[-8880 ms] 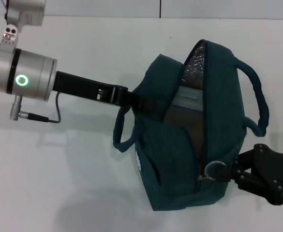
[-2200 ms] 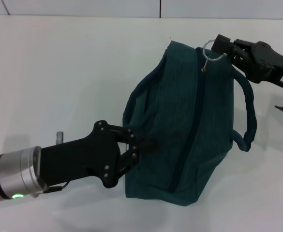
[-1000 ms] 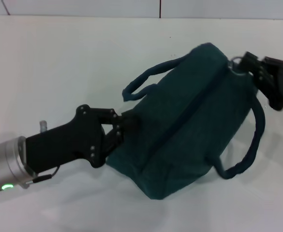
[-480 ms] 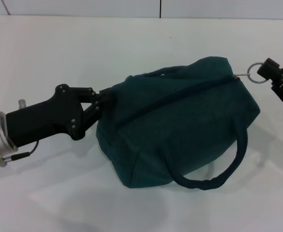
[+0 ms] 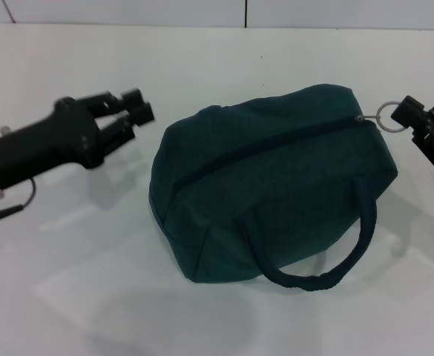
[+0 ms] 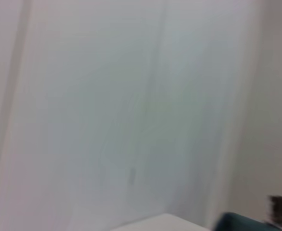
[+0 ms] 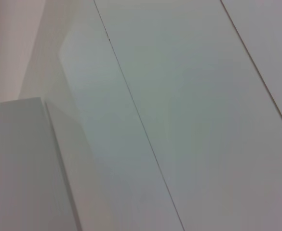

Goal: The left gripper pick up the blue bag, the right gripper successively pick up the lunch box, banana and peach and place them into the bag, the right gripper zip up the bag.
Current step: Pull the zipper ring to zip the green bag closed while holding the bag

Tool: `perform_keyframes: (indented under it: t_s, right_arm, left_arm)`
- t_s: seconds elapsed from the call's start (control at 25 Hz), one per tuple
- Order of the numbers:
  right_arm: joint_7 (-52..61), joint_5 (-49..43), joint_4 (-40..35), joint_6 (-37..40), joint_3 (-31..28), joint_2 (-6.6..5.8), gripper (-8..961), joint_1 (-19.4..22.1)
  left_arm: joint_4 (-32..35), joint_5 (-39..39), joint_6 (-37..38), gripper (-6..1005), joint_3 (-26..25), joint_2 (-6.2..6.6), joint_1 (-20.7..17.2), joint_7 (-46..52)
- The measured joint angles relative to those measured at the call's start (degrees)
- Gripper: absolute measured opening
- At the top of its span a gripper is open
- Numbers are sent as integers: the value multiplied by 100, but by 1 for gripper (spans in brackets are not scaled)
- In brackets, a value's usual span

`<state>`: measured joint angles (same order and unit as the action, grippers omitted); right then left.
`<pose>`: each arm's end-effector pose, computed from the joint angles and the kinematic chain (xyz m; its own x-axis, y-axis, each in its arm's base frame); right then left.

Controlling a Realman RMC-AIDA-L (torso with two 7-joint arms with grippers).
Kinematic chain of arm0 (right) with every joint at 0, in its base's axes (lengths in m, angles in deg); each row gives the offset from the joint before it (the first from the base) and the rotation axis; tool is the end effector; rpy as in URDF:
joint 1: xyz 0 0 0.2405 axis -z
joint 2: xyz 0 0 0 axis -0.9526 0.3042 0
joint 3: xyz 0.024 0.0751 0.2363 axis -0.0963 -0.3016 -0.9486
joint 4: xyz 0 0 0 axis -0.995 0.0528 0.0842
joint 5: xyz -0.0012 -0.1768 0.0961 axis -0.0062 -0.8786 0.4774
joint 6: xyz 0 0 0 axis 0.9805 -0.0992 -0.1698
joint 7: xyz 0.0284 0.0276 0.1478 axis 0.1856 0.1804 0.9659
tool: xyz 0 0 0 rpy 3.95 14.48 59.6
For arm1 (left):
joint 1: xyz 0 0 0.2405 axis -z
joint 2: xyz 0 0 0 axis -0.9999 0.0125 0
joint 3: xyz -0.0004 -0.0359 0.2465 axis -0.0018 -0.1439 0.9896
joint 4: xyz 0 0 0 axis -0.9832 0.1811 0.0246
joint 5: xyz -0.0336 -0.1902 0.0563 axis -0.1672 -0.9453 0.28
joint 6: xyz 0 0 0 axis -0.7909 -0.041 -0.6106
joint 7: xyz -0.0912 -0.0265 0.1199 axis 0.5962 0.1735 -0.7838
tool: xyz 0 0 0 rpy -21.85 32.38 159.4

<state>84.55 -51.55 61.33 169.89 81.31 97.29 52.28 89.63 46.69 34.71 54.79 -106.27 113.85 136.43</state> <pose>0.2508 0.2768 0.0128 0.3996 -0.1023 -0.9110 -0.5418 -0.8280 -0.1447 -0.2568 0.2988 0.0222 0.5833 0.1948 0.7885 0.4898 -0.8588 -0.1502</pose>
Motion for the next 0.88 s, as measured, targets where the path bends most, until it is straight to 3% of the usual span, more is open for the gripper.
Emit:
perform_keyframes:
  t_s: [0.16, 0.36, 0.64, 0.88]
  right_arm:
    - [-2, 21, 3, 2, -5, 5, 19, 33]
    - [-4, 25, 22, -32, -23, -1, 19, 35]
    - [-8, 25, 84, -96, -37, 0, 19, 3]
    - [-21, 25, 84, -112, -40, 1, 19, -9]
  left_arm:
    - [510, 58, -140, 259, -161, -4, -59, 522]
    - [2047, 619, -63, 366, 413, -97, 30, 2009]
    - [3692, 1828, -49, 417, 1254, -295, 756, 4267]
    - [3994, 2433, -47, 427, 1611, -336, 1619, 5476]
